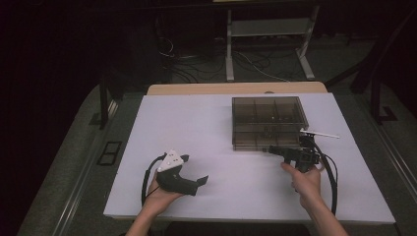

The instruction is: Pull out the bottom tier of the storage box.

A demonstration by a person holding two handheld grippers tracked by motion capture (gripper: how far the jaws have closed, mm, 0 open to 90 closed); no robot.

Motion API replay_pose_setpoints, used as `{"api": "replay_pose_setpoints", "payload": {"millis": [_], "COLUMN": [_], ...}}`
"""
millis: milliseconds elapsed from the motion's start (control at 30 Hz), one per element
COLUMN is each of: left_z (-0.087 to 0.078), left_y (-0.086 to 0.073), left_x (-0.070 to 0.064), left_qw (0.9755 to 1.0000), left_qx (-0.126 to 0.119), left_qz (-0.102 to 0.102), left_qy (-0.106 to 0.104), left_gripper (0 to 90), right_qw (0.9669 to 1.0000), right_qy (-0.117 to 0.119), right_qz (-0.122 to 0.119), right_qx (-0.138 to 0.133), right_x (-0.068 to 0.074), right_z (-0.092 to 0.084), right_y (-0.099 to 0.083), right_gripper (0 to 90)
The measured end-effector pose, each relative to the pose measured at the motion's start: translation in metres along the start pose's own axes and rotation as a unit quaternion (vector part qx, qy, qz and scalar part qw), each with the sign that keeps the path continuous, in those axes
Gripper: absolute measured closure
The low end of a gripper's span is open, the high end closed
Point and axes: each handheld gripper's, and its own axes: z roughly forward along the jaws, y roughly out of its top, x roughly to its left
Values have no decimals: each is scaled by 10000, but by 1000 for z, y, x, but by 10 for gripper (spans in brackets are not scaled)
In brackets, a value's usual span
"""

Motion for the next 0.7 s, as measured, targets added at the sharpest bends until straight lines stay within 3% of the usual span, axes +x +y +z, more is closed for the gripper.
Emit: {"api": "replay_pose_setpoints", "payload": {"millis": [67,100,133,167,267,433,500,700], "left_z": [0,0,0,-1,-1,-1,-1,-1], "left_y": [0,0,0,0,0,0,0,0], "left_x": [1,1,1,1,1,1,1,1], "left_qw": [10000,10000,10000,10000,10000,10000,10000,10000], "left_qx": [18,-37,-26,-32,-41,-19,-36,-20], "left_qz": [10,-59,-52,-72,-83,-68,-69,-58], "left_qy": [-7,-16,-23,-25,-14,-15,-21,-11], "left_gripper": [0,0,0,0,0,0,0,0], "right_qw": [9998,9989,9989,9972,9956,9906,9873,9798], "right_qy": [-19,31,31,47,83,255,306,457], "right_qz": [-167,-339,-339,-526,-659,-916,-1052,-1499], "right_qx": [119,331,331,520,663,982,1147,1243], "right_x": [3,4,4,5,6,6,6,8], "right_z": [0,1,1,2,2,2,3,2], "right_y": [3,6,6,8,9,12,13,20], "right_gripper": [377,311,311,280,191,177,110,108]}}
